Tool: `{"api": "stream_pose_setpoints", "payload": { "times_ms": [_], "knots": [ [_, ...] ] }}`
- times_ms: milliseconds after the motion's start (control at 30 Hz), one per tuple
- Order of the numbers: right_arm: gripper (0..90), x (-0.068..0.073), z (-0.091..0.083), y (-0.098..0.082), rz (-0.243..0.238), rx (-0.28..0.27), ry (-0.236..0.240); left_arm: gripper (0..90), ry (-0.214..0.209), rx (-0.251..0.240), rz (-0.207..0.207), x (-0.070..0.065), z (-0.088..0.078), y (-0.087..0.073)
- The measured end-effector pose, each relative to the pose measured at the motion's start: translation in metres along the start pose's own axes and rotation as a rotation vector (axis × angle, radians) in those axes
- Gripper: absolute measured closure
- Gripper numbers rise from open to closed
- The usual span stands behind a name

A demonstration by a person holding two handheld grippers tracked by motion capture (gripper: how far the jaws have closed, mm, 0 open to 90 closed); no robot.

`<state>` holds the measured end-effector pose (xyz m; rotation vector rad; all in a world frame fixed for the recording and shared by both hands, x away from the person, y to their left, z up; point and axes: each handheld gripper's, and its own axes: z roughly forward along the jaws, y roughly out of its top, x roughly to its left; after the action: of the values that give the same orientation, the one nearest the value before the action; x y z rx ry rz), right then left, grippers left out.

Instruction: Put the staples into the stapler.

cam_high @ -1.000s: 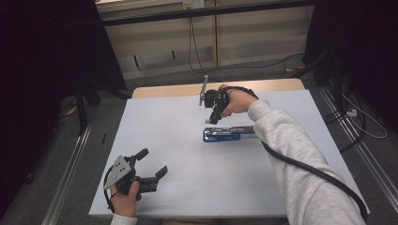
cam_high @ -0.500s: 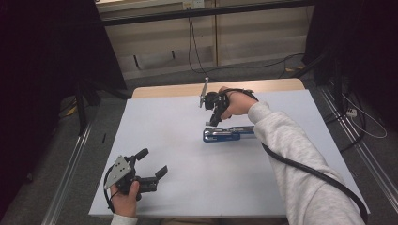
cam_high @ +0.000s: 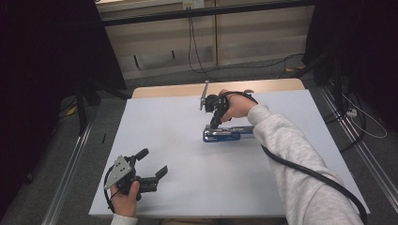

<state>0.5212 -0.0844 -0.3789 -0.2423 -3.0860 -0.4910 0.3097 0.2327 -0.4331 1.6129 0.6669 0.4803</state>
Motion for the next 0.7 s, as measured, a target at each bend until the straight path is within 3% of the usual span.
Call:
{"api": "stream_pose_setpoints", "payload": {
  "times_ms": [700],
  "knots": [
    [78.4,-0.001,0.010,-0.003,-0.004,0.008,0.006,3.8,-0.007,0.014,0.023,0.001,0.000,0.001]
  ]
}}
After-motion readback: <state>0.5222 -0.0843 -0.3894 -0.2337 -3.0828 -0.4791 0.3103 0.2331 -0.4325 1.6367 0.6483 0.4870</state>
